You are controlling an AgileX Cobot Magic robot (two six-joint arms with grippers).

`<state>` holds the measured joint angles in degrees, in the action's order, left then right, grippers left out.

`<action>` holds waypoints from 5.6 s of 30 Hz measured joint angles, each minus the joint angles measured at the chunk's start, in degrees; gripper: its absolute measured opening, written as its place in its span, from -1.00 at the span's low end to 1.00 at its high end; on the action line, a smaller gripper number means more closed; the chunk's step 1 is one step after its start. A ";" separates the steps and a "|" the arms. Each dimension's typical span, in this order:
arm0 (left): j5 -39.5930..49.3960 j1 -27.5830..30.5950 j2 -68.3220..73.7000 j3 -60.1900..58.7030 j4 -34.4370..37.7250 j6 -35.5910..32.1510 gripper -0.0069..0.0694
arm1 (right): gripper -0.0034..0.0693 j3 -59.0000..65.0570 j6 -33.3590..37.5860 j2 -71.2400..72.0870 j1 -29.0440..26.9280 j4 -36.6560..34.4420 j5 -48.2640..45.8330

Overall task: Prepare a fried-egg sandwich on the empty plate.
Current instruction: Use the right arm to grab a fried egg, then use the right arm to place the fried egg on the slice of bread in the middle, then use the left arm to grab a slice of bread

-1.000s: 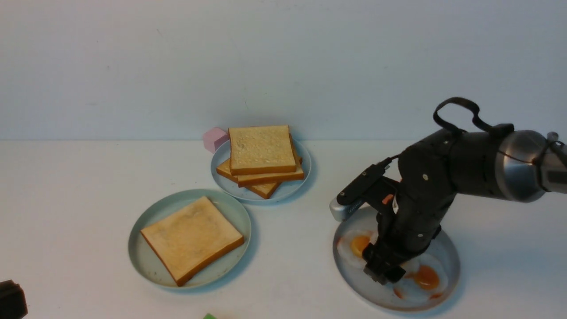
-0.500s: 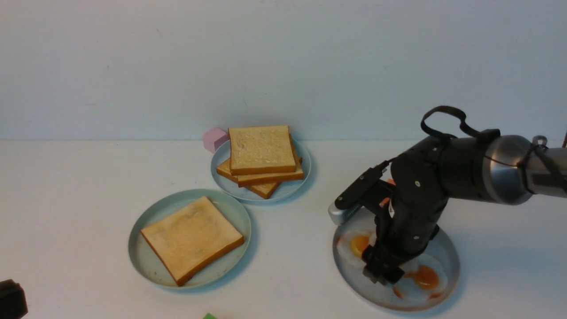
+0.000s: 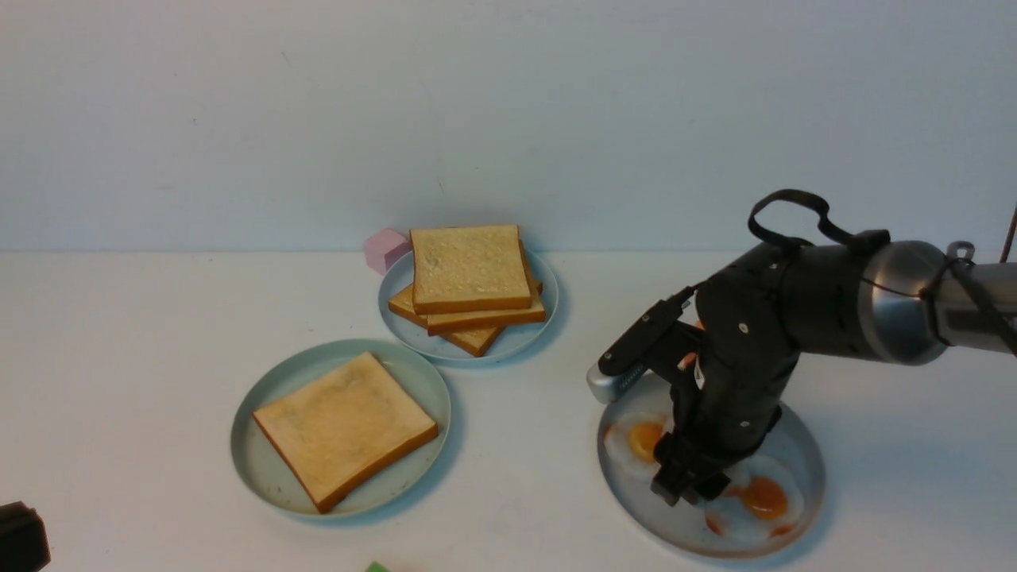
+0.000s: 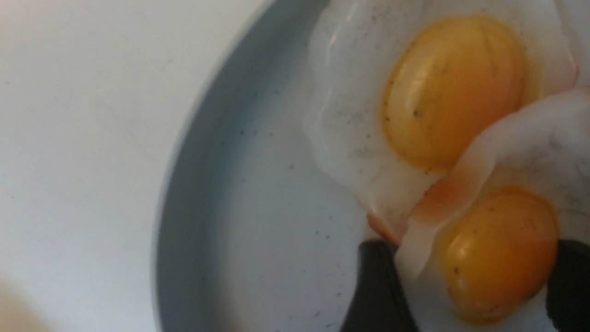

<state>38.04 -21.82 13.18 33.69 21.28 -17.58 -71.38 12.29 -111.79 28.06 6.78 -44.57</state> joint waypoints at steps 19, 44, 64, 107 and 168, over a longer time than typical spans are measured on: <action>0.19 0.00 0.00 0.00 -0.05 0.00 -0.84 | -0.73 0.68 -0.06 8.06 -0.05 -0.97 -4.52; -4.06 0.00 2.85 0.00 -12.14 13.62 -0.84 | -0.73 -20.31 -4.70 10.53 18.36 -0.79 -4.49; -3.47 0.00 2.85 0.00 -18.18 20.96 -0.84 | -0.73 -48.12 -4.49 -19.63 24.50 6.32 -4.27; 0.90 0.00 41.60 10.63 -13.97 17.01 -0.85 | -0.92 -27.24 -10.03 18.18 19.83 -1.50 -26.47; 10.37 0.00 120.28 82.82 -19.15 -34.13 -0.48 | -0.89 6.64 -22.63 61.68 18.89 -2.15 -22.54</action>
<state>48.41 -21.82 133.46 116.51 2.13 -51.70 -64.75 -10.35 -50.11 46.94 4.64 -67.11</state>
